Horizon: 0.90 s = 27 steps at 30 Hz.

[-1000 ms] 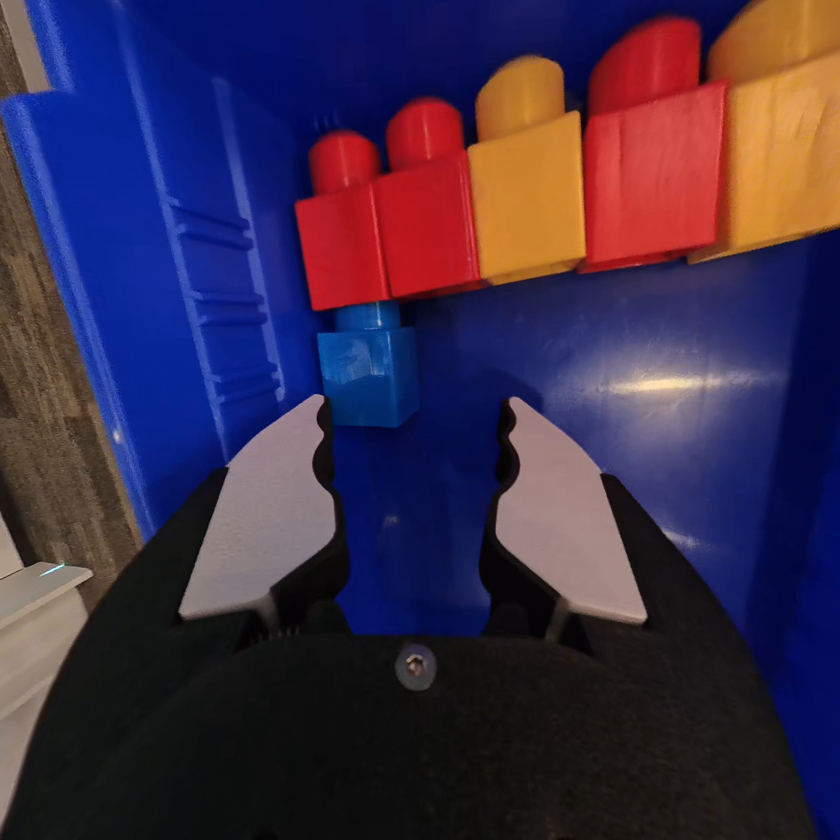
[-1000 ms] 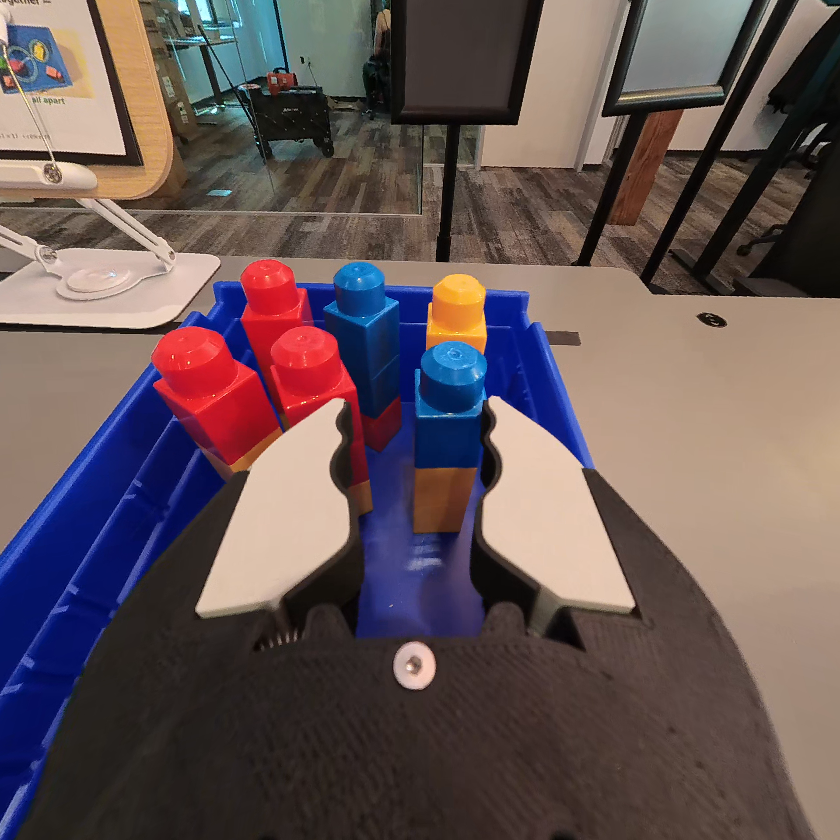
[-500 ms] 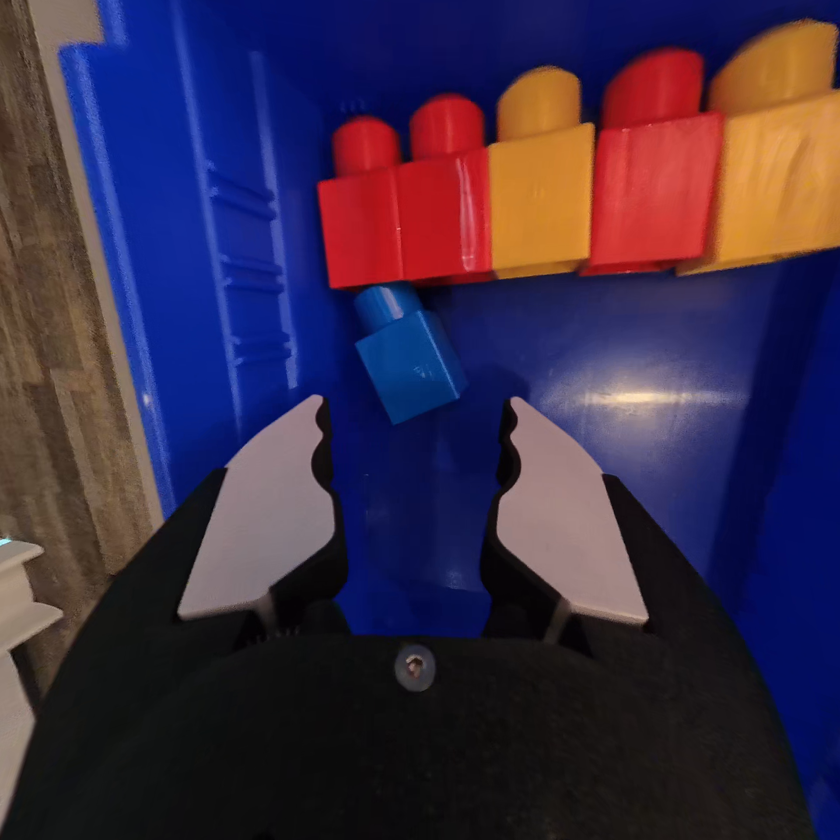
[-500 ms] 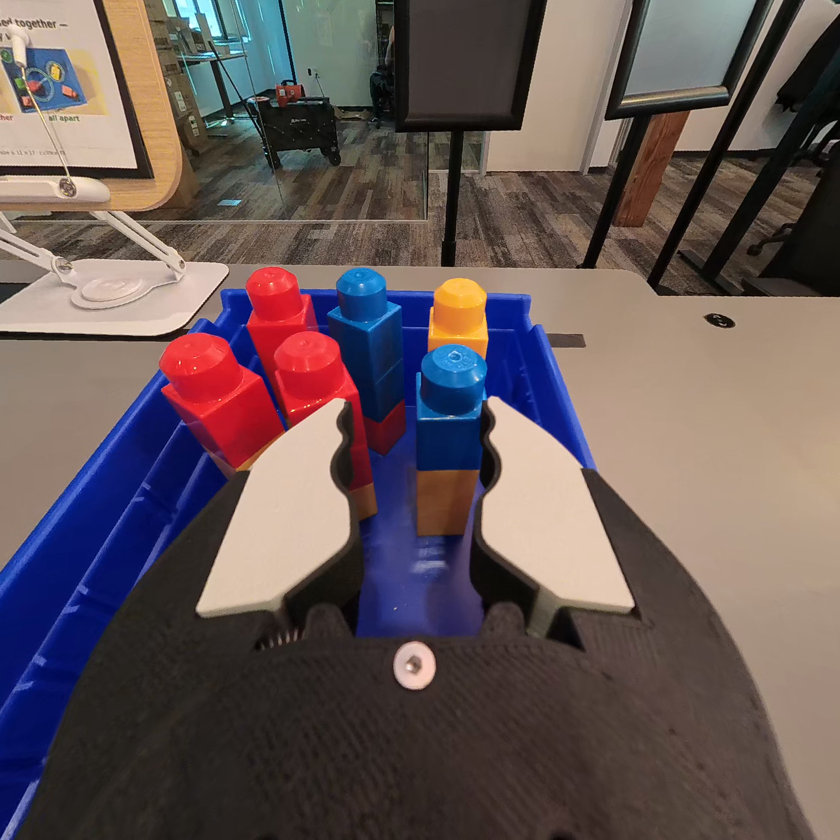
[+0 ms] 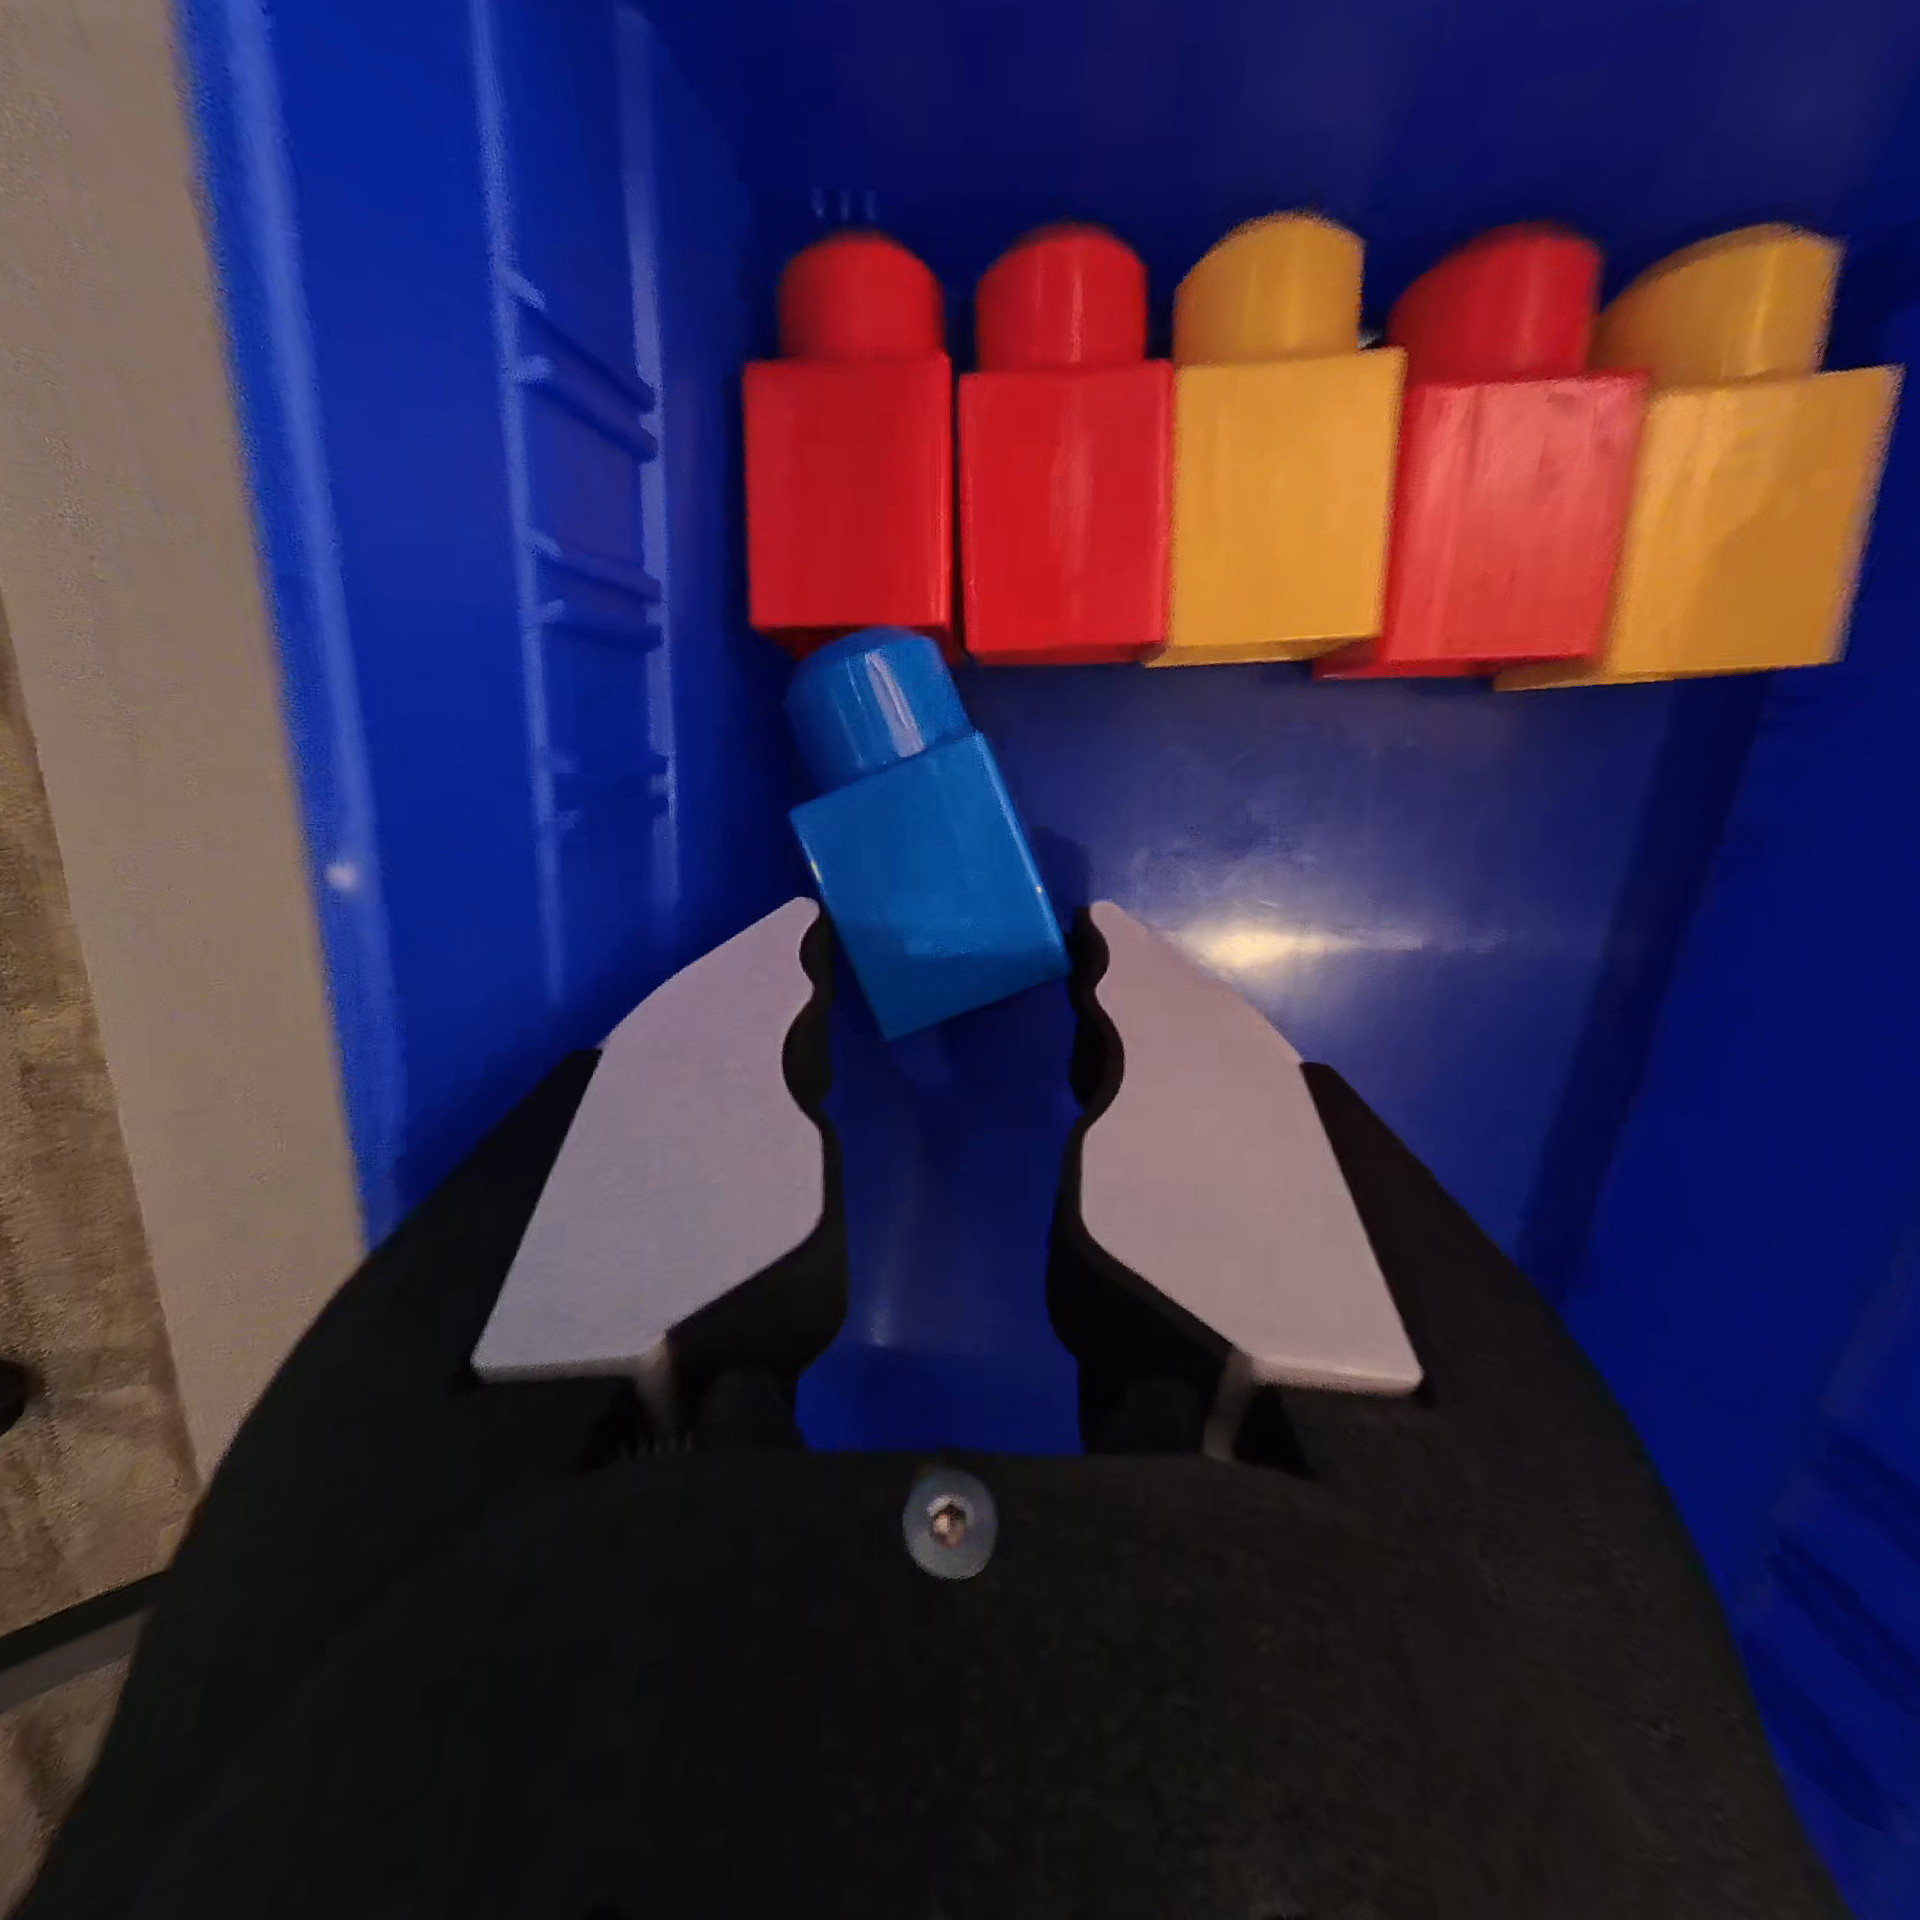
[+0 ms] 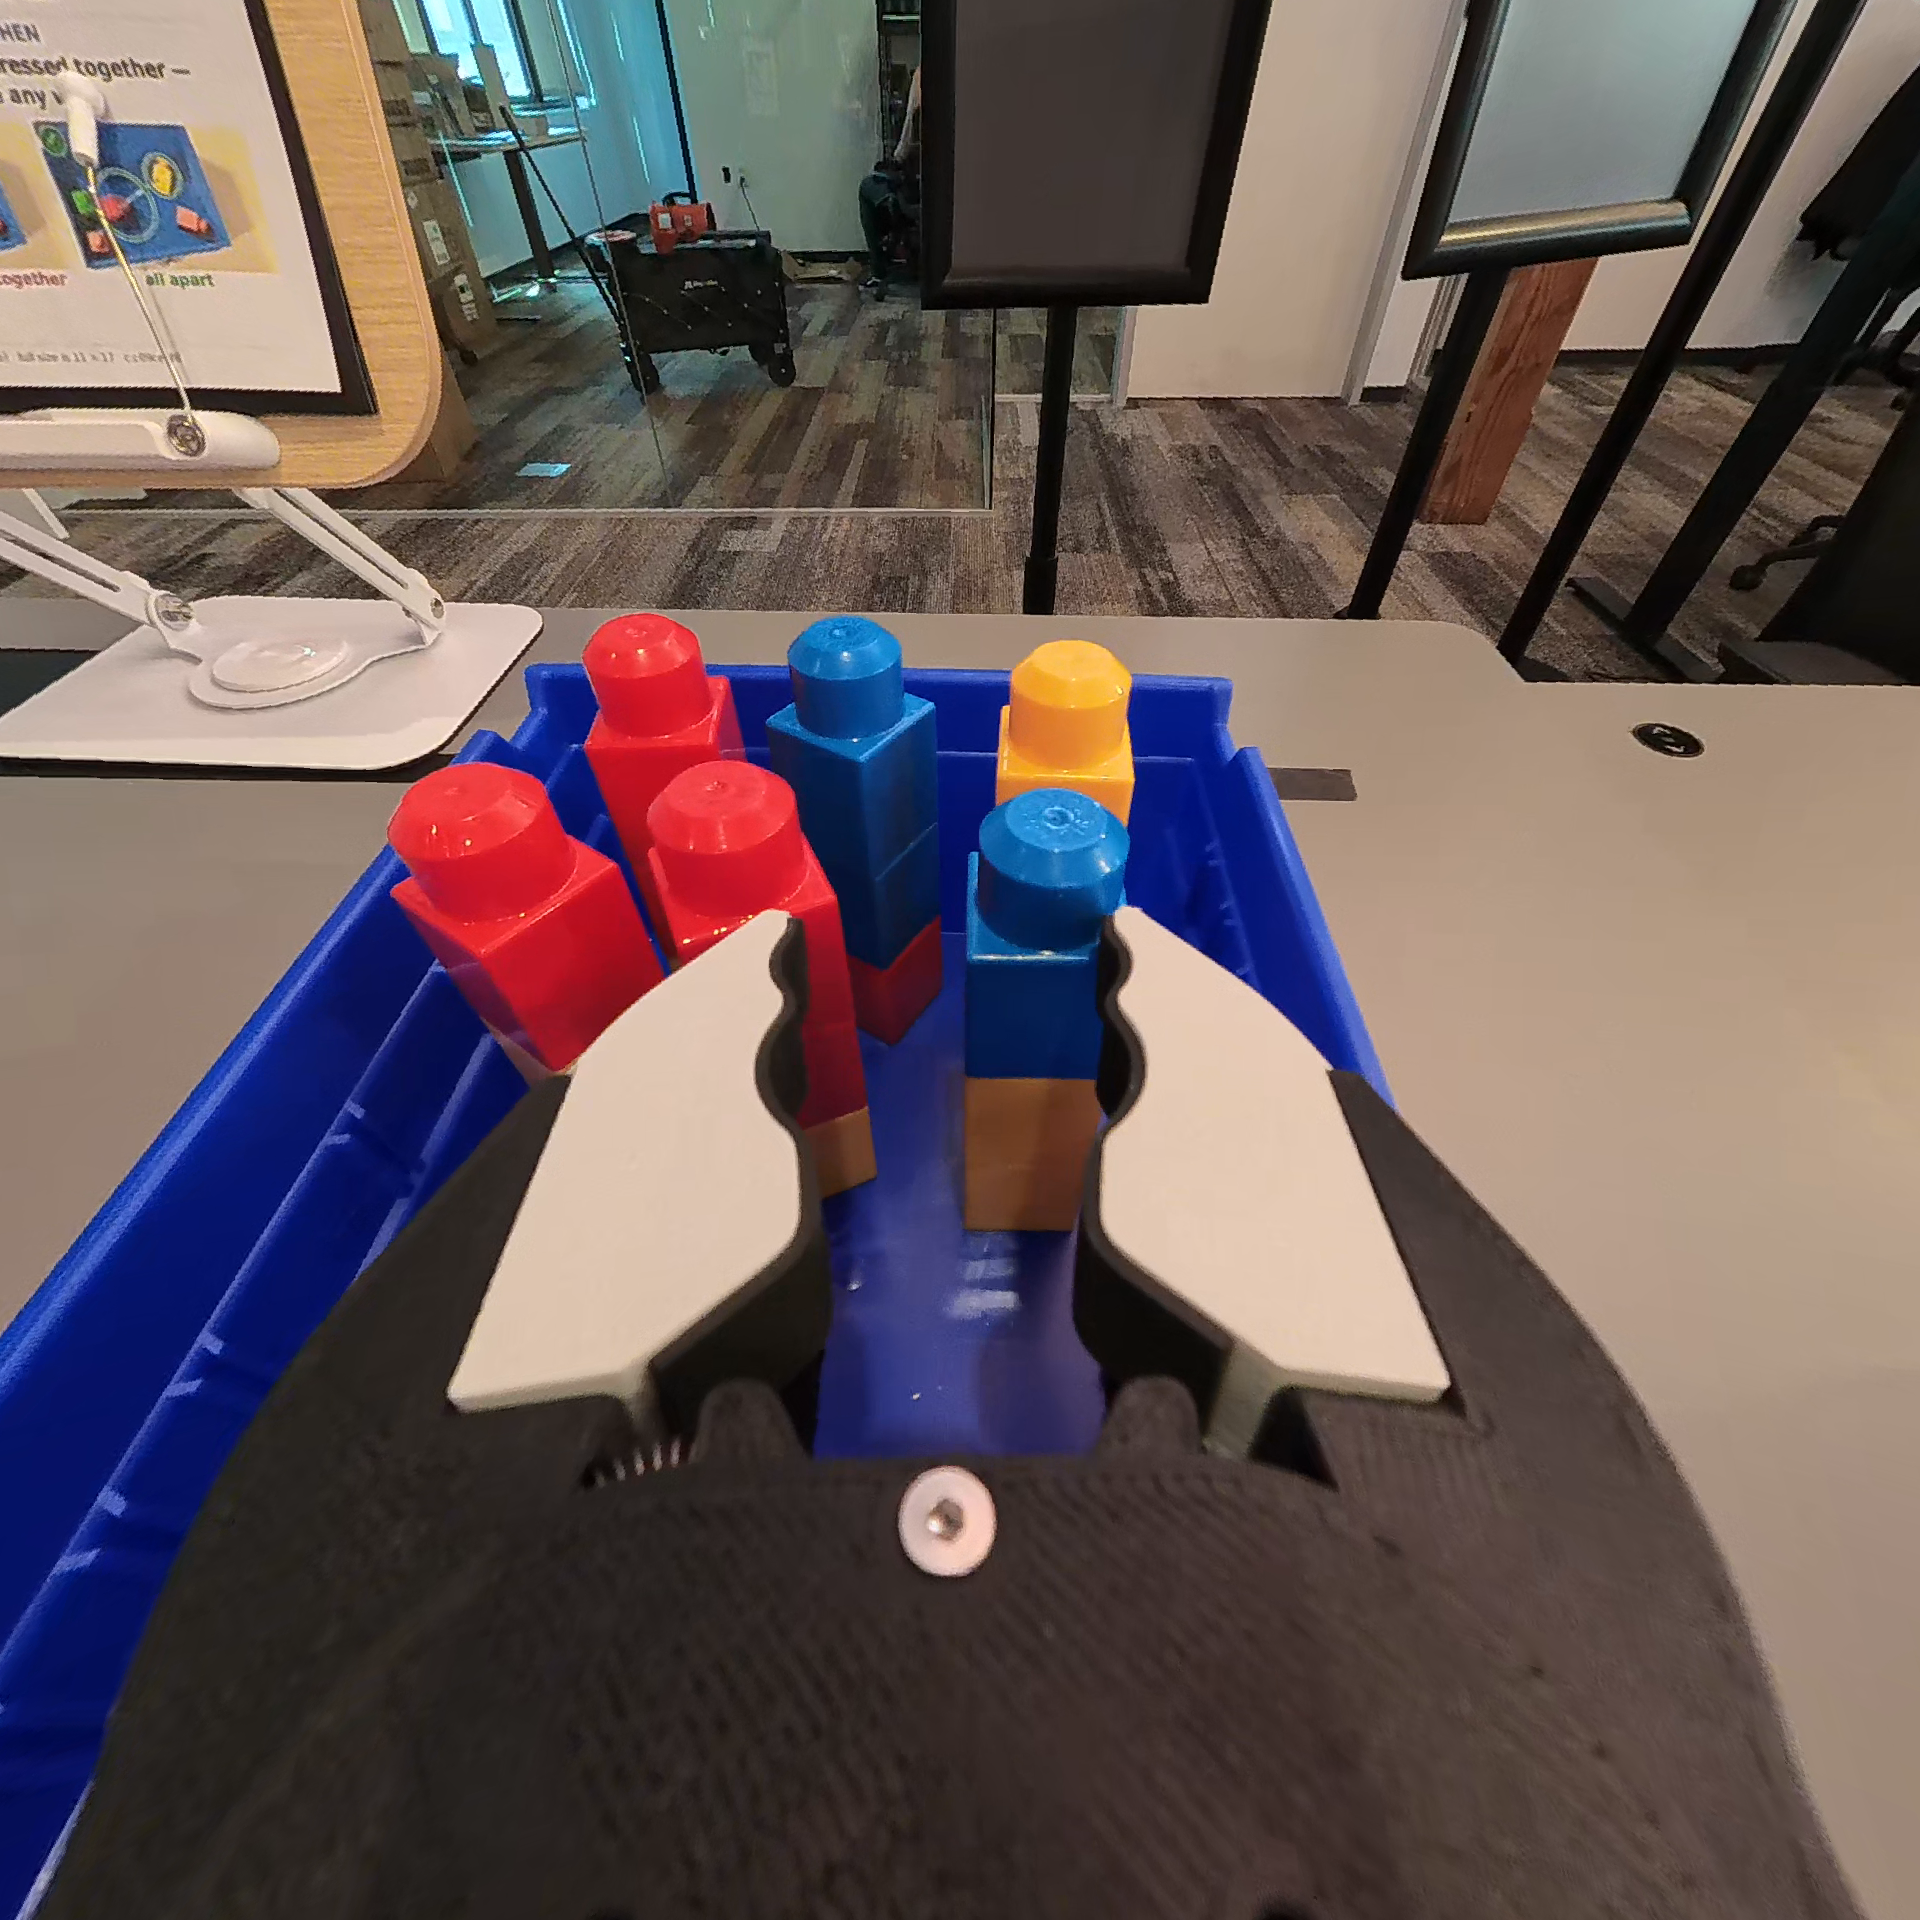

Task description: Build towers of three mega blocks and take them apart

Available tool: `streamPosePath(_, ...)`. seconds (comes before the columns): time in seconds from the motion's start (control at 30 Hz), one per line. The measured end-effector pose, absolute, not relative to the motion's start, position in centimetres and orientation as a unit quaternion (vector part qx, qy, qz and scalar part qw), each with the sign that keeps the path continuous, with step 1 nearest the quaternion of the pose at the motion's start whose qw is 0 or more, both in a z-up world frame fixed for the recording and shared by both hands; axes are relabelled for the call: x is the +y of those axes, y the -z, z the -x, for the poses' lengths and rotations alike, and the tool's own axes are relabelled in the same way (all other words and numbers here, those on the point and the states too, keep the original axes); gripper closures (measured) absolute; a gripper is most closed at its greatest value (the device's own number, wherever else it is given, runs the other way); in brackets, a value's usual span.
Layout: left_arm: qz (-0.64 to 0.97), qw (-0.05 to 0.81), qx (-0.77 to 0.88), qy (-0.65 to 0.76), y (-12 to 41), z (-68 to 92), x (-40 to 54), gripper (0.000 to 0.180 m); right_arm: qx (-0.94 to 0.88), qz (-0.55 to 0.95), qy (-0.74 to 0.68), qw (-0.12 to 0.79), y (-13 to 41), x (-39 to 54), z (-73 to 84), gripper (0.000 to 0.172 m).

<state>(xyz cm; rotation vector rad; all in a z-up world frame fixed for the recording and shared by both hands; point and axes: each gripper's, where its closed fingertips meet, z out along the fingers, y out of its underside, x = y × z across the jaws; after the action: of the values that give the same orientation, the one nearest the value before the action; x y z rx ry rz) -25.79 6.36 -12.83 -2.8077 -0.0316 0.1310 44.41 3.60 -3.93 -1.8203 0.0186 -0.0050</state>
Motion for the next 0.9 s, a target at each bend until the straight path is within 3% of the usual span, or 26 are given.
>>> streamPosePath(0.23,0.927,0.312,0.12,0.172,0.7,14.3,4.0,0.137,0.005,0.79,0.002,0.614,4.0,3.7,-44.3,0.117)
streamPosePath(0.33,0.877,0.308,0.252,0.268,-1.8,5.4,0.5,0.137,0.001,0.788,0.001,0.616,3.9,3.7,-44.1,0.117)
streamPosePath(0.5,0.851,0.26,0.37,0.268,3.4,-6.8,-1.5,0.137,-0.01,0.774,0.012,0.632,3.0,3.5,-44.1,0.117)
streamPosePath(0.67,0.862,0.225,0.424,0.162,11.3,-10.3,-1.1,0.137,-0.012,0.759,0.024,0.65,1.8,3.1,-44.3,0.118)
streamPosePath(0.9,0.853,0.209,0.475,0.049,15.4,-9.8,-0.6,0.137,-0.007,0.768,0.009,0.641,2.5,3.2,-44.5,0.118)
